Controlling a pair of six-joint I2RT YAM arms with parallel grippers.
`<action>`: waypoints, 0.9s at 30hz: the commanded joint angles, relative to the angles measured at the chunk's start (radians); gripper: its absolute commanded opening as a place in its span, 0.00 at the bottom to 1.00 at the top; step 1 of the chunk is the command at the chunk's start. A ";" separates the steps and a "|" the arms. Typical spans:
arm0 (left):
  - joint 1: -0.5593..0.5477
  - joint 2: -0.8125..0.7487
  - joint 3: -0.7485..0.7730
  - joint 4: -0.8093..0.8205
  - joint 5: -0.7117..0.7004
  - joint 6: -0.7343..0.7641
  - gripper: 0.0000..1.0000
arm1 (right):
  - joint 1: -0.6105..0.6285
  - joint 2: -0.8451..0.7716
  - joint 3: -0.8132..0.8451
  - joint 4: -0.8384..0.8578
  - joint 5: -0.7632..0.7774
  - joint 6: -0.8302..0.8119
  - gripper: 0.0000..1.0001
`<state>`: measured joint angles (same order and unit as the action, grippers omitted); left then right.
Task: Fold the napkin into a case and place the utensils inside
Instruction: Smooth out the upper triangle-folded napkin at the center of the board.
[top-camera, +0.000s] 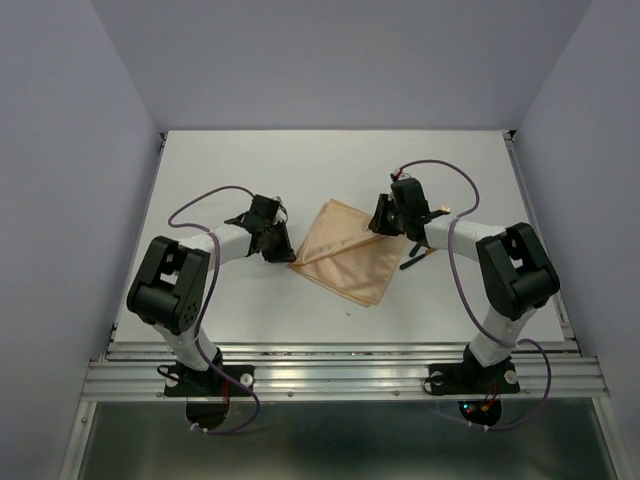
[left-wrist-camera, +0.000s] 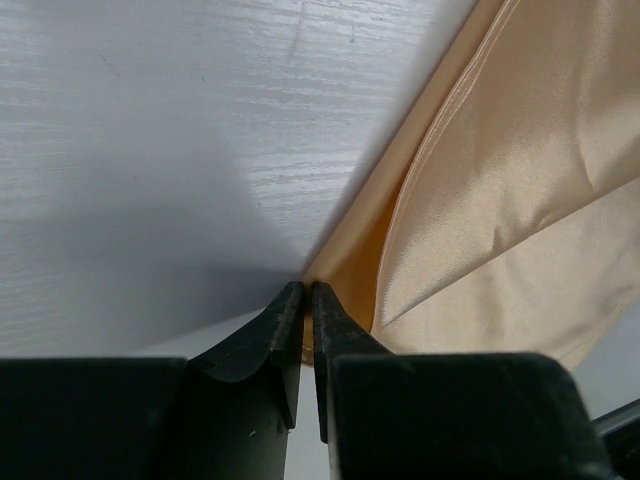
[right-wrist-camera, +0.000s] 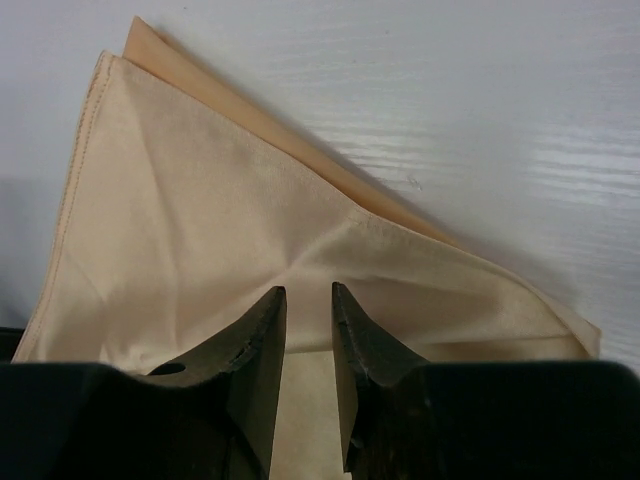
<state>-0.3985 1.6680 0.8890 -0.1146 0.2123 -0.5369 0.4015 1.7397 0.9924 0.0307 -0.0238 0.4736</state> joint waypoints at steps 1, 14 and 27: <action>-0.026 -0.025 -0.044 0.018 0.012 -0.023 0.20 | 0.002 0.056 0.081 0.031 0.019 -0.039 0.31; -0.054 -0.129 -0.157 0.059 0.038 -0.078 0.20 | -0.030 0.107 0.183 -0.081 0.155 -0.139 0.30; -0.057 -0.125 -0.151 0.064 0.036 -0.080 0.20 | 0.119 0.081 0.146 -0.045 0.038 -0.061 0.31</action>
<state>-0.4500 1.5600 0.7460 -0.0616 0.2478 -0.6121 0.5220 1.8366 1.1458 -0.0494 0.0490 0.3744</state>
